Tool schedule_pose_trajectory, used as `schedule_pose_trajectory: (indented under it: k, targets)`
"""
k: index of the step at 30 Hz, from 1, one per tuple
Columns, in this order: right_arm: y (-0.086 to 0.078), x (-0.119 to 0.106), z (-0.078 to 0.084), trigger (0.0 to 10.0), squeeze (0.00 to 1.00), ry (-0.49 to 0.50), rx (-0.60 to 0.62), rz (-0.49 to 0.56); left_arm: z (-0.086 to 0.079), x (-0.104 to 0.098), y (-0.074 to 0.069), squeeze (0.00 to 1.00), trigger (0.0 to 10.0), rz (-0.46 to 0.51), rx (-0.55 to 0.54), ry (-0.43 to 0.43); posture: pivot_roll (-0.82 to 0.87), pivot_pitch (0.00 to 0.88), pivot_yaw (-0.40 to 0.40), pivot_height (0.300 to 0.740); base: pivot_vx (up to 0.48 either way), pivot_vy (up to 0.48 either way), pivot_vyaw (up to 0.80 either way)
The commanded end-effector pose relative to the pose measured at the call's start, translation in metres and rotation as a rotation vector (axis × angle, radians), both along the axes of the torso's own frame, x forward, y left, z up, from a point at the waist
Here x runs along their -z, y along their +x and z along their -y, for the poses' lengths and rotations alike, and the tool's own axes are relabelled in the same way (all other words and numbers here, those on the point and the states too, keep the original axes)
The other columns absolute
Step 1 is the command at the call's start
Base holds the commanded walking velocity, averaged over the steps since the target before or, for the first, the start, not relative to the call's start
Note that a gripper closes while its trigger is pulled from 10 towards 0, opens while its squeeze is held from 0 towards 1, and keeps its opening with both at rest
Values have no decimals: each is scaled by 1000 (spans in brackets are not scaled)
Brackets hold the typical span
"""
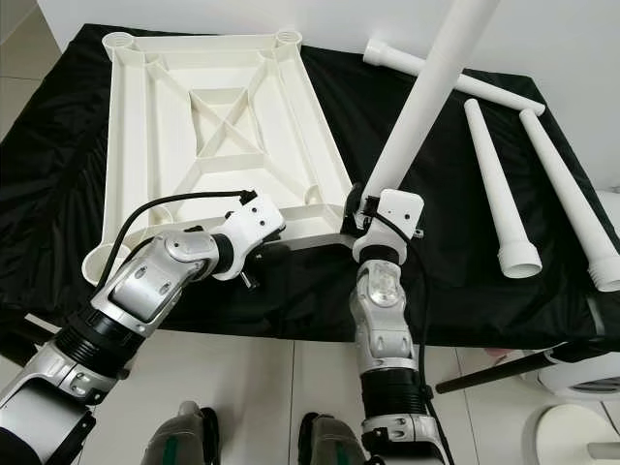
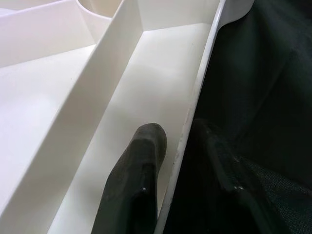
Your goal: Building children table
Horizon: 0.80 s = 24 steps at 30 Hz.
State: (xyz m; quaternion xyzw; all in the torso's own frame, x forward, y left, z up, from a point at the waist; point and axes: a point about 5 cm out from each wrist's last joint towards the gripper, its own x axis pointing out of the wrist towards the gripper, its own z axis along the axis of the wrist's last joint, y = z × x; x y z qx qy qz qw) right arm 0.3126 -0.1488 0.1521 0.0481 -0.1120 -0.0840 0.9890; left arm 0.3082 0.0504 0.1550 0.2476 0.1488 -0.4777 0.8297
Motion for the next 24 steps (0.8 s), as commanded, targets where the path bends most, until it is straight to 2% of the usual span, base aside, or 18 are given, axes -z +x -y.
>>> schedule_pose_trajectory:
  k: [1,2,3,4,6,7,13,16,24]
  targets:
    - [0,7,5,10000,969,1,-28,-30,6,-8,-4,0,10000,39,44,-10,30,92,-51,740,0,0,0]
    - [1,7,4,10000,180,-10,-71,-29,6,-8,-4,0,10000,39,44,-10,28,93,-50,740,0,0,0]
    - [1,7,4,10000,180,-10,-71,-29,6,-8,-4,0,10000,39,44,-10,28,93,-50,740,0,0,0]
    - [3,7,3,10000,0,-18,-135,-30,6,-8,-4,0,10000,38,44,-10,29,96,-50,740,0,0,0]
    - [4,7,3,10000,0,-20,-177,-31,6,-8,-4,0,10000,38,43,-11,28,96,-50,740,0,0,0]
    - [6,6,3,10000,0,-34,-267,-27,6,-8,-3,0,10000,39,42,-11,29,99,-49,740,0,0,0]
    - [9,4,5,10000,0,-55,-367,-25,5,-9,-3,0,10000,40,38,-12,29,100,-49,740,0,0,0]
    - [13,-2,16,10000,0,-94,-482,-13,5,-9,-2,0,10000,42,33,-13,27,103,-49,740,0,0,0]
    - [17,-9,33,10000,0,-180,-602,-21,6,-11,-1,0,10000,43,32,-17,23,108,-47,740,0,0,0]
